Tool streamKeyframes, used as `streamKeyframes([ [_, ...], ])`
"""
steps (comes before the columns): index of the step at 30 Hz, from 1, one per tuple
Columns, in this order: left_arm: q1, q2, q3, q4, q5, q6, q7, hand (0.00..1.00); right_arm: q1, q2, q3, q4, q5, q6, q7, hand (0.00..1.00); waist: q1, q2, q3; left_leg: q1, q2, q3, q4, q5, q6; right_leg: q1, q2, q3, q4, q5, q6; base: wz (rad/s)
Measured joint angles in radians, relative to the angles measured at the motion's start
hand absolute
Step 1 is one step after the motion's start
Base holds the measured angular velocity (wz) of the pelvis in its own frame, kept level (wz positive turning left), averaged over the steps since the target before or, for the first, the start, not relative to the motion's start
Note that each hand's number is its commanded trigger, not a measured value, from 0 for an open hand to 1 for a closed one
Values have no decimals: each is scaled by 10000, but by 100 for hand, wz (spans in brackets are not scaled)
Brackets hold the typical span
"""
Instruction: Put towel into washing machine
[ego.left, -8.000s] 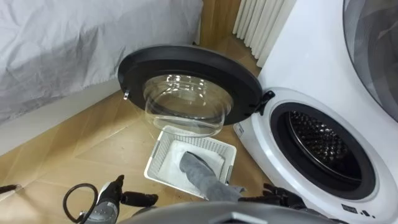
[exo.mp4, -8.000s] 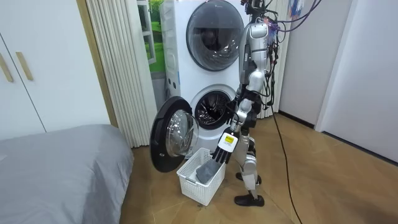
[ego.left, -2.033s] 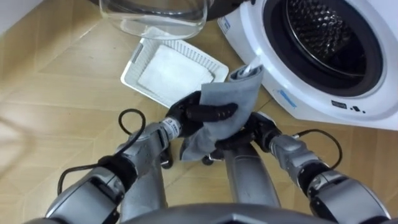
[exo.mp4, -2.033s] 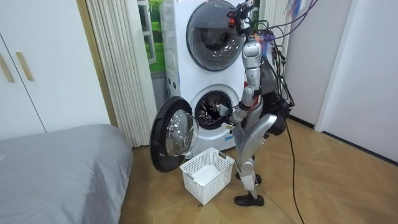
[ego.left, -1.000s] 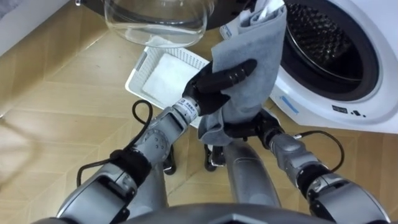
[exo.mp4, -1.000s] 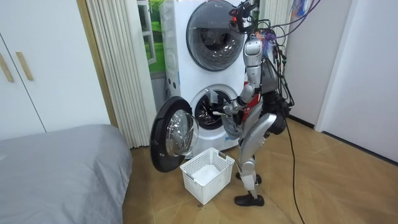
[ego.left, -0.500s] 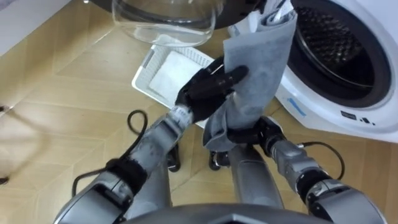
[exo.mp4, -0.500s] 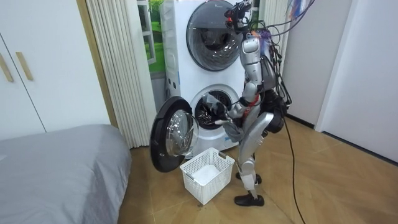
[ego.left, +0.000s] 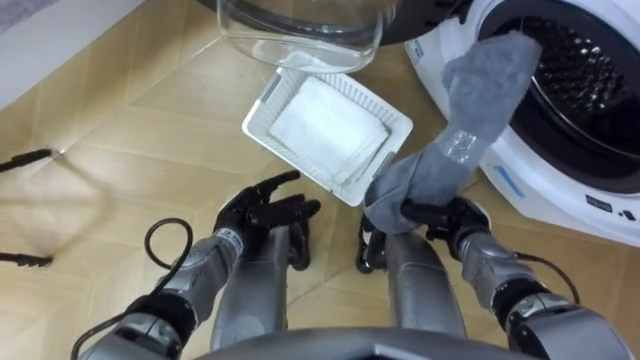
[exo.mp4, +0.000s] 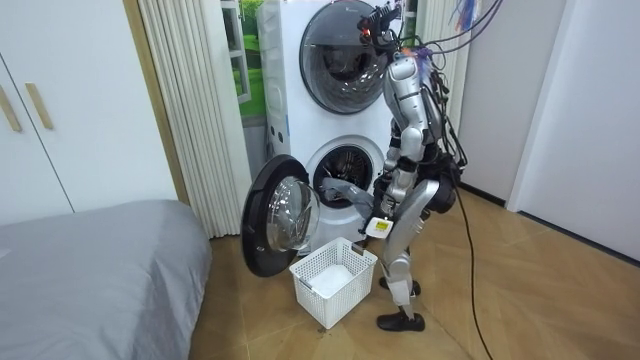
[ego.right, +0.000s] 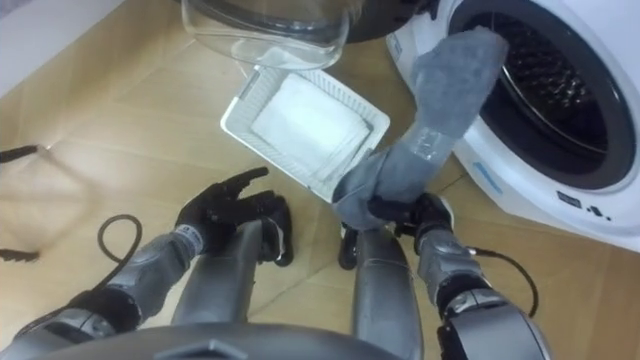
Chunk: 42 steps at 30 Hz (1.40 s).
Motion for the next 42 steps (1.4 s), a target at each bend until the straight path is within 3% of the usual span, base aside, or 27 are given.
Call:
streamKeyframes([
  [6,-69,-122,87,13,742,-39,751,0,-371,-47,-245,5,1695,186,-390,100,21,-35,21,-20,-5,152,87,55,56,-171,-83,202,190,-19,15,-5],
  [12,-78,-98,116,-31,1287,-93,1188,0,-735,-57,-1202,207,3244,378,-669,100,-22,-166,35,-217,-45,214,-7,92,109,-412,-161,179,275,-21,21,3],
  [18,-78,-1,131,-19,1346,-92,1644,0,-1029,-334,-1744,203,4299,472,-1129,100,-304,-322,33,-291,-162,242,86,116,133,-487,-219,234,286,-56,83,0],
  [21,-44,142,121,-109,1349,-115,1869,0,-1263,-738,-2074,150,4299,533,-1514,100,-319,-537,21,-333,-173,242,89,119,138,-547,-227,268,302,-54,110,0],
  [25,170,601,95,-308,1222,-101,2272,0,-1867,-1541,-2422,-231,4565,541,-2528,100,-494,-867,23,-494,-144,326,169,121,144,-768,-237,343,441,-55,113,-1],
  [27,218,658,172,-257,1214,-96,2425,0,-2225,-1938,-2841,-304,4809,529,-2904,100,-588,-939,29,-544,-176,325,207,124,150,-800,-244,338,475,-53,116,-2],
  [29,360,742,416,-365,1133,-99,2613,0,-2300,-2346,-3310,-909,5274,523,-3540,100,-624,-1155,25,-616,-176,328,232,128,157,-879,-235,342,525,-54,115,0],
  [34,532,830,499,-531,1157,-126,2975,0,-2486,-2472,-3483,-1295,6547,548,-4324,100,-772,-1298,23,-876,-169,316,389,146,188,-1071,-271,306,646,-78,139,6],
  [35,534,832,496,-530,1237,-130,3047,0,-2531,-2534,-3514,-1294,6747,548,-4451,0,-797,-1311,28,-908,-172,318,387,157,207,-1101,-317,291,672,-83,150,7],
  [42,770,873,835,-806,1254,-185,3134,0,-2856,-2840,-4071,-890,8443,548,-5014,0,-847,-1524,44,-942,-161,772,356,241,370,-1171,-575,206,834,-187,249,10],
])
